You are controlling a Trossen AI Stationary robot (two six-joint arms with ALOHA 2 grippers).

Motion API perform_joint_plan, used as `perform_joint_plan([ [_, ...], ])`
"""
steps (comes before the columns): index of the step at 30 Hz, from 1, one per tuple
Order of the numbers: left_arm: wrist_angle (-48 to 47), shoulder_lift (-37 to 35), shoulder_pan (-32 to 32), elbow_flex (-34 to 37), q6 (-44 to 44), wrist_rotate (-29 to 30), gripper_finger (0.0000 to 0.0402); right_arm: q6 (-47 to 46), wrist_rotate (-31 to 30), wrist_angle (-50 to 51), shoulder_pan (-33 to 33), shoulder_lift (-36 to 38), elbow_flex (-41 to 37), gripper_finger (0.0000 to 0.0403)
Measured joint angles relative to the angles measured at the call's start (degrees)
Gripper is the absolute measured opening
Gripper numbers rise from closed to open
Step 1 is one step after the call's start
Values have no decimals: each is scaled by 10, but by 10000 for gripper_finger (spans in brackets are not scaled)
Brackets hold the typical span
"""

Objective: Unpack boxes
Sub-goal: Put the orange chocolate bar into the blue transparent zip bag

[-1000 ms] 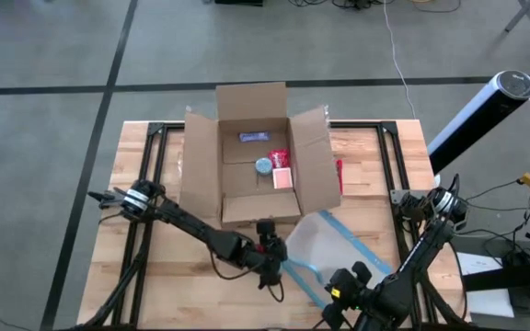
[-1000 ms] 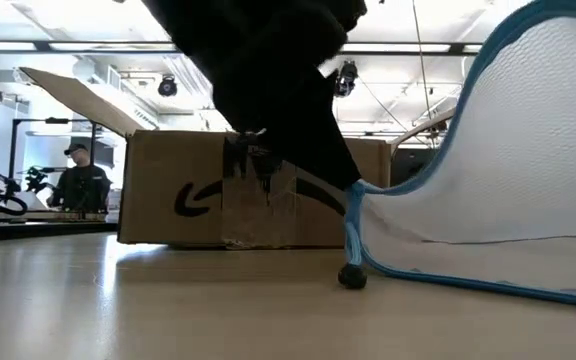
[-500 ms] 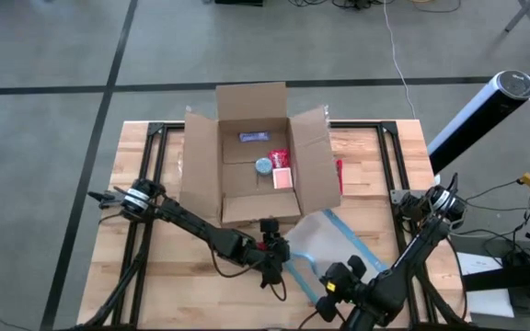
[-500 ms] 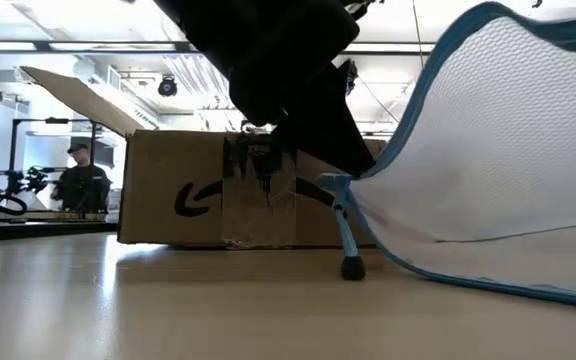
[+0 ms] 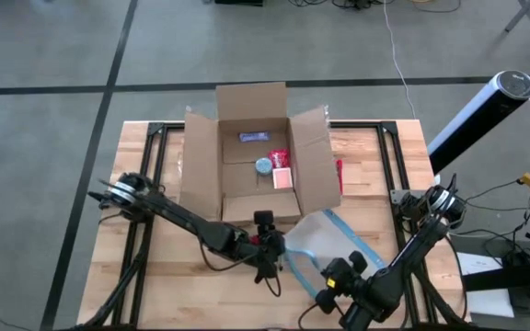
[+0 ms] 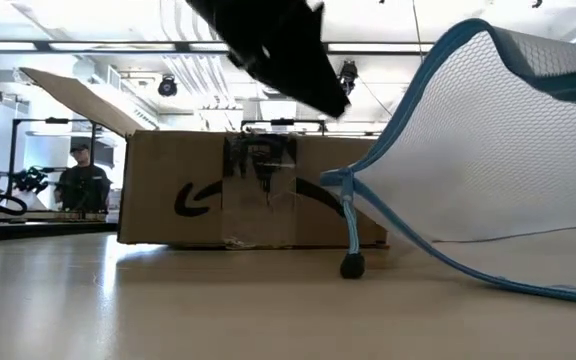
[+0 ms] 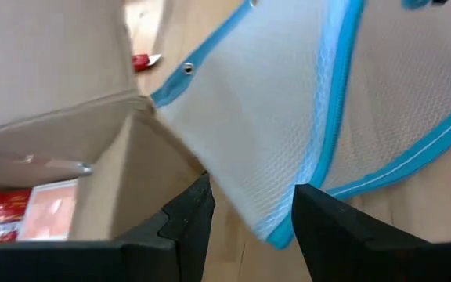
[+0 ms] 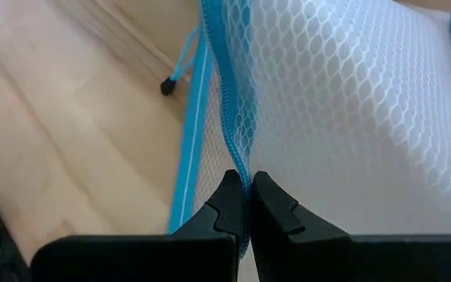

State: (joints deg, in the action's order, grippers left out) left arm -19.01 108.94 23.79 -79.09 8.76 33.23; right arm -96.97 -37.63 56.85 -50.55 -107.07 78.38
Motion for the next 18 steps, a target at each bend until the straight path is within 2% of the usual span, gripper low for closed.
perform_joint_plan([
  [12, -91, -28, 4, 0, 46, 19, 155, -10, -30, 45, 19, 0, -26, 0],
  [18, -110, -27, 5, 0, 59, 19, 155, 41, -29, 43, 22, 0, -31, 0],
])
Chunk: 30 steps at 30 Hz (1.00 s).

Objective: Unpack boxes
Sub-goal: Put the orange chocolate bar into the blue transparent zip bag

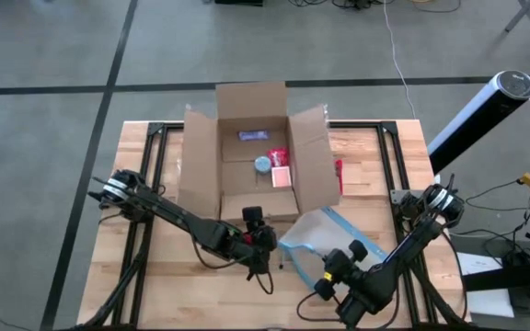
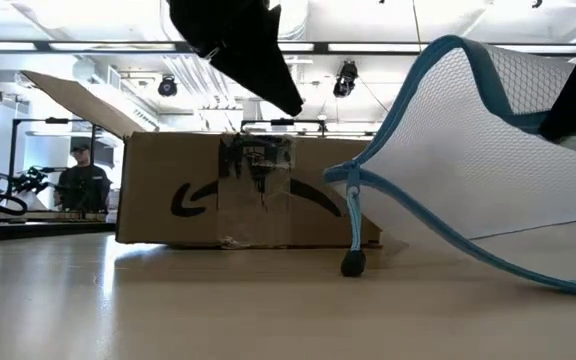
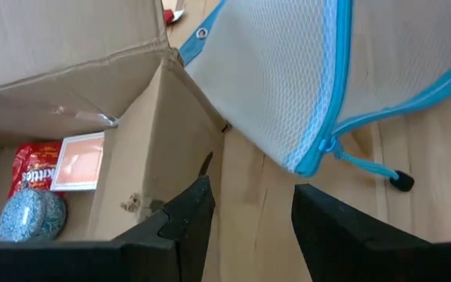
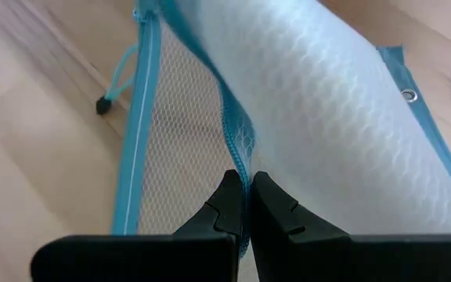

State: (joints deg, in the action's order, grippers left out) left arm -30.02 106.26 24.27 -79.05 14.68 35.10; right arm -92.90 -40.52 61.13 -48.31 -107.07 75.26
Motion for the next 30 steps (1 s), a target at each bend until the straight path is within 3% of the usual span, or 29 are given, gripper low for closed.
perform_joint_plan([
  [19, -52, 0, 0, 1, 9, 2, 155, 34, 2, -8, 0, 0, 3, 0],
  [30, -76, -56, 0, 1, -31, 67, 155, 34, 2, -20, 0, 0, 4, 0],
])
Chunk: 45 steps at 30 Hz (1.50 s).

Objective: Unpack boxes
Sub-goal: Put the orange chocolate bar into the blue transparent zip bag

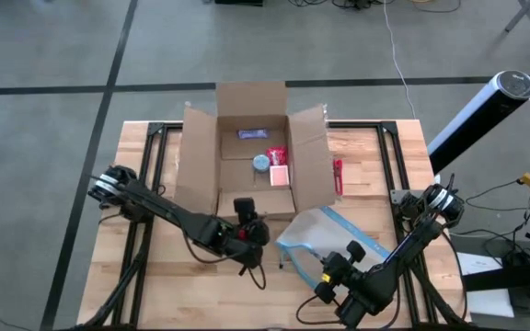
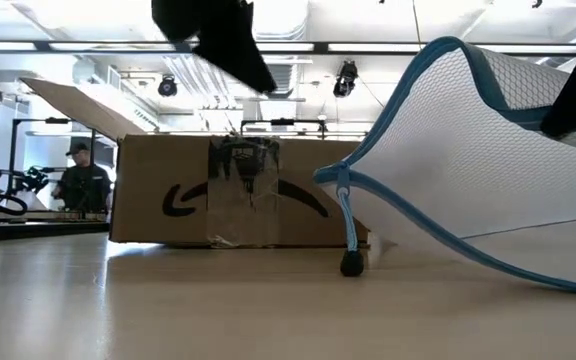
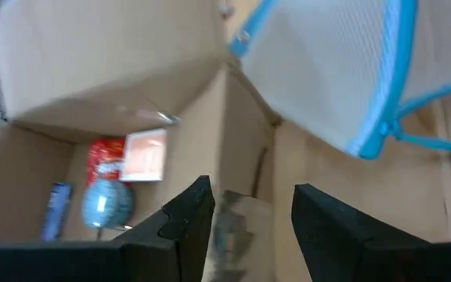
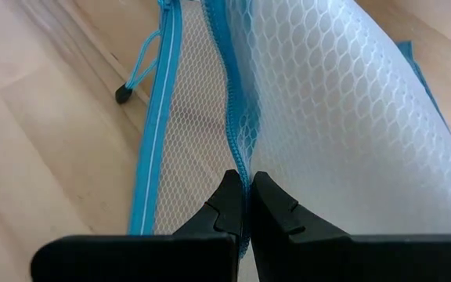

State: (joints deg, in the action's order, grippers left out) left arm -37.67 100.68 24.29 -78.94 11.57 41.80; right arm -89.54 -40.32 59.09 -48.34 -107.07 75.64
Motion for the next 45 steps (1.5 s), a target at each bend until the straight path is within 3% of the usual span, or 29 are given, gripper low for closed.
perform_joint_plan([
  [19, -137, -114, -2, 1, -42, 58, 155, 0, 0, -11, 0, 0, 0, 0],
  [27, -111, -201, -57, 78, -118, 63, 153, 0, 0, -13, 0, 0, 0, 0],
  [37, 99, -353, -205, 263, -264, -109, 135, 0, 0, -17, 0, 0, 0, 0],
  [40, 124, -369, -245, 283, -295, -167, 134, 0, 0, -20, 0, 0, 0, 0],
  [45, 142, -371, -278, 283, -274, -259, 154, 0, 0, -27, 0, 0, 0, 0],
])
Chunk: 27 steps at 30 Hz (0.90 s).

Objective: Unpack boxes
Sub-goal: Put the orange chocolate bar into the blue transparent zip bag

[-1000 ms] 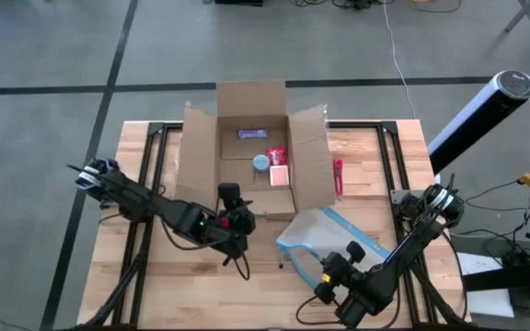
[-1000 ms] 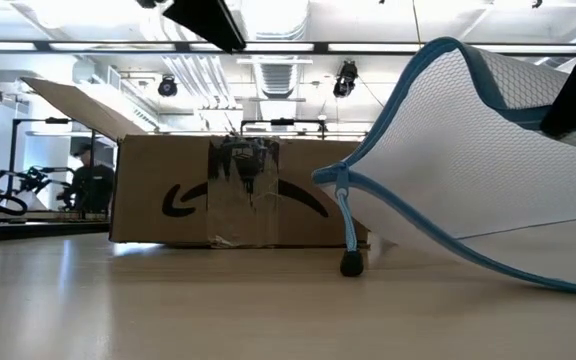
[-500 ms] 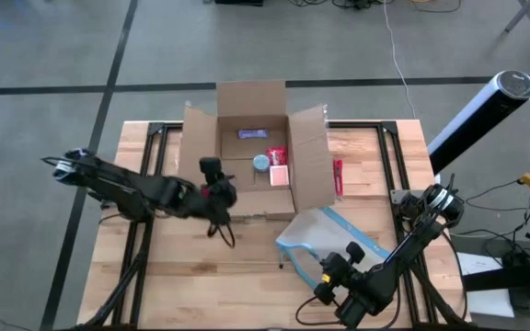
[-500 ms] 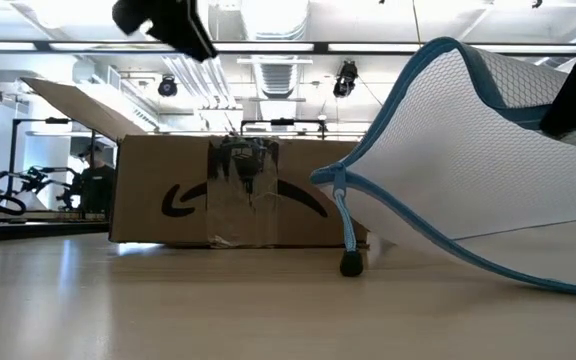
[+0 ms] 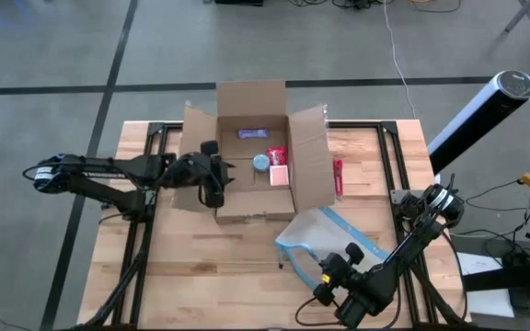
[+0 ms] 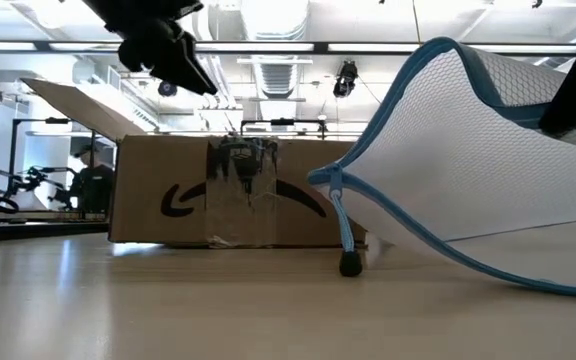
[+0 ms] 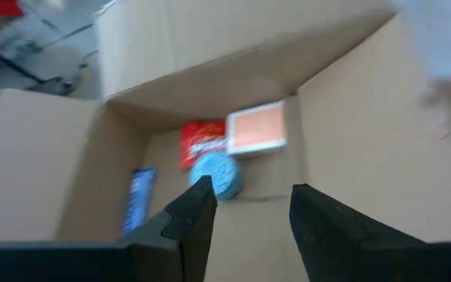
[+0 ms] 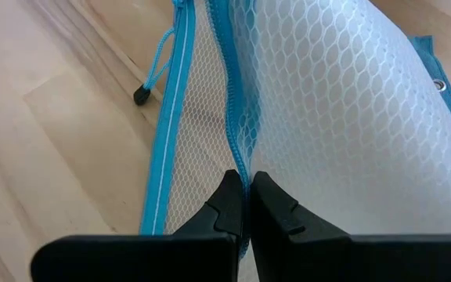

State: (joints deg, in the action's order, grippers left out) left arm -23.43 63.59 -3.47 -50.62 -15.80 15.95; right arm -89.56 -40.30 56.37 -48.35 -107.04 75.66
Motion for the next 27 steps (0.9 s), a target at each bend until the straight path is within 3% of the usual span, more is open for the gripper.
perform_joint_plan([
  [4, 31, 2, -5, 0, 58, -69, 181, 0, 0, -1, 0, 0, 0, 0],
  [9, 44, 2, -5, -3, 108, -84, 211, 0, 0, -2, 0, 0, 0, 0],
  [14, 22, -3, -5, -3, 151, -157, 227, 0, 0, -3, 0, 0, 0, 0],
  [21, -42, -10, -15, -3, 151, -215, 225, 0, 0, -5, 0, 0, 0, 0],
  [27, -50, 17, -69, -3, 147, -280, 208, 0, 0, -8, 0, 0, 0, 0],
])
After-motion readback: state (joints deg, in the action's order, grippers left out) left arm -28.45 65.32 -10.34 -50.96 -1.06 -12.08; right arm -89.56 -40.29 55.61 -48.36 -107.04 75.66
